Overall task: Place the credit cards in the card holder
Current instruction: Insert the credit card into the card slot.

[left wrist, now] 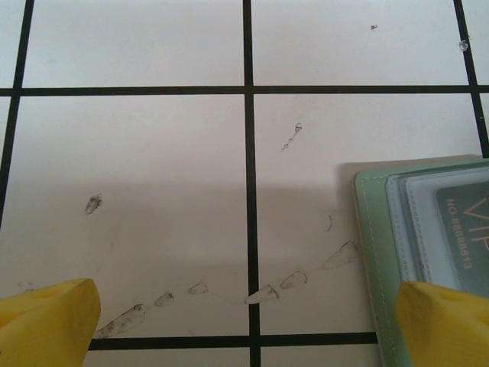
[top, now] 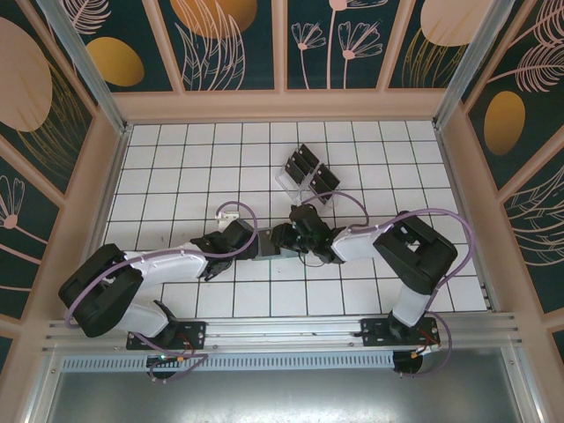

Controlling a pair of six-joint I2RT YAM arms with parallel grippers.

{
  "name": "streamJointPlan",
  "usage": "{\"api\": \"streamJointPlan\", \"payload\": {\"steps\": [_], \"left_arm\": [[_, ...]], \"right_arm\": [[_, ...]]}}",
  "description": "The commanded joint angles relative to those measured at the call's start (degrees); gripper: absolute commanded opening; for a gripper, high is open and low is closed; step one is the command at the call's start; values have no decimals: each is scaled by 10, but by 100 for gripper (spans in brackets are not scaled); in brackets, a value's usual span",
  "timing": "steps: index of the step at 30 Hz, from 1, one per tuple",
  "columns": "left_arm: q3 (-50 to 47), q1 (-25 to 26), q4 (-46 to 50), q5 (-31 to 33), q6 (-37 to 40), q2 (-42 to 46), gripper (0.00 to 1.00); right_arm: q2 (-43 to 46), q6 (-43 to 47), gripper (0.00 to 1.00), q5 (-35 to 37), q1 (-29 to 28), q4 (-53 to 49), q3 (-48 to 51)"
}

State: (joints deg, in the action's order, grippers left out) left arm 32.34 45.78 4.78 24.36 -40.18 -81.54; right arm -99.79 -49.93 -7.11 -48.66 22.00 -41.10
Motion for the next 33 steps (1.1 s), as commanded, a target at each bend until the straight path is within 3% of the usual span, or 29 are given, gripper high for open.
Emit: {"api": "streamJointPlan", "payload": {"steps": [1, 17, 33], "left_arm": [[-10, 5, 8, 10, -12, -9, 98], [-38, 4, -33, -5, -21, -36, 99], [-36, 4, -21, -15, -18, -9, 98]], "right_arm": [[-18, 18, 31, -2, 3, -29, -19], [-49, 38, 26, -31, -19, -66, -81], [-9, 52, 41, -10, -37, -105, -85]]}}
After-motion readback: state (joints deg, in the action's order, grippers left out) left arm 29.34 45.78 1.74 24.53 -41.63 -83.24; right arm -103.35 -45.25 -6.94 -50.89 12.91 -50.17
